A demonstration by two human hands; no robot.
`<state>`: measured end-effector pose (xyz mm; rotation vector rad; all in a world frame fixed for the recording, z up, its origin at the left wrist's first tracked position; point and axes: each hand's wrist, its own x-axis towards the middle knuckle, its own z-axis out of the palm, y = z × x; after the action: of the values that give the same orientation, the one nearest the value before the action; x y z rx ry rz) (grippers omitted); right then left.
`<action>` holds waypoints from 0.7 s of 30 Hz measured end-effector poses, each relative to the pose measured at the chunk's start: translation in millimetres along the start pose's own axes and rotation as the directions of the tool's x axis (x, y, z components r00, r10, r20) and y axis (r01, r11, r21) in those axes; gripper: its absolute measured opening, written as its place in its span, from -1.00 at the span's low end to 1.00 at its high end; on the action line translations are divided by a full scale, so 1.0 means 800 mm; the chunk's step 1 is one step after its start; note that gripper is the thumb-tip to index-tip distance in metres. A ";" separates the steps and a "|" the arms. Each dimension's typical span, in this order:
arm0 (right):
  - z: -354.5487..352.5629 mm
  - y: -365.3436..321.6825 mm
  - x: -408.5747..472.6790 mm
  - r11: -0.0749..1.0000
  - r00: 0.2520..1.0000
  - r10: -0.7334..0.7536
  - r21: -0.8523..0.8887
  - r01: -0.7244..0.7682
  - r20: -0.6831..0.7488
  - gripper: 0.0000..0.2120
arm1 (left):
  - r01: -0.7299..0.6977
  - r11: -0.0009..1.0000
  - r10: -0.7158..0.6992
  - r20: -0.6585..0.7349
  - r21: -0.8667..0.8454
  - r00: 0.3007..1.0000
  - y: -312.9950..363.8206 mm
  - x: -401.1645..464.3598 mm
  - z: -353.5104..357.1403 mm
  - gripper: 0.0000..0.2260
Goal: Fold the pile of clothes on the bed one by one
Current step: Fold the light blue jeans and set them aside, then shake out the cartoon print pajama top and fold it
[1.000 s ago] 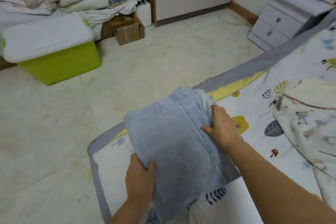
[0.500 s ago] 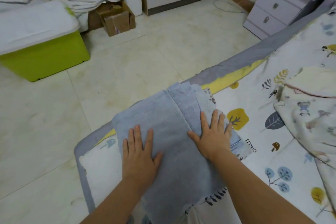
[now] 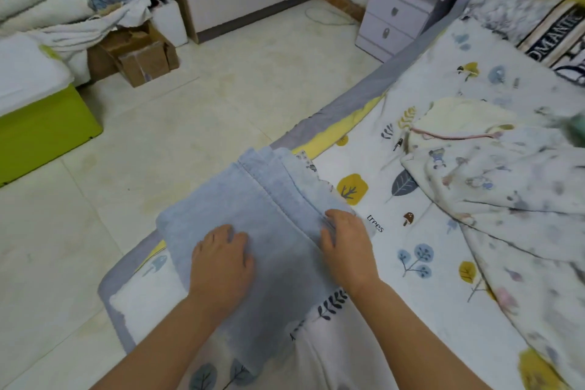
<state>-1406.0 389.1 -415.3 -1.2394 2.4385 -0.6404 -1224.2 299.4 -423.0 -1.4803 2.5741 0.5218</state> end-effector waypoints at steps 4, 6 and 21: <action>-0.045 0.015 -0.046 0.999 0.997 0.039 0.020 -0.041 0.070 -0.74 | -0.134 0.972 0.128 -0.042 -0.195 0.991 0.053 -0.017 -0.034 -0.78; -0.070 0.026 -0.066 0.999 0.991 0.050 0.002 -0.051 0.125 -0.74 | -0.213 0.954 0.206 -0.058 -0.210 0.977 0.081 -0.028 -0.044 -0.79; -0.277 0.230 -0.257 0.952 0.956 0.256 -0.212 -0.222 0.146 -0.69 | -0.522 0.851 0.525 0.100 -0.061 0.845 0.373 -0.160 -0.010 -0.75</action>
<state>-1519.1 707.1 -307.3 -0.9941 2.4949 -0.2222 -1413.9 537.7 -310.5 -0.6974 2.8718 0.6805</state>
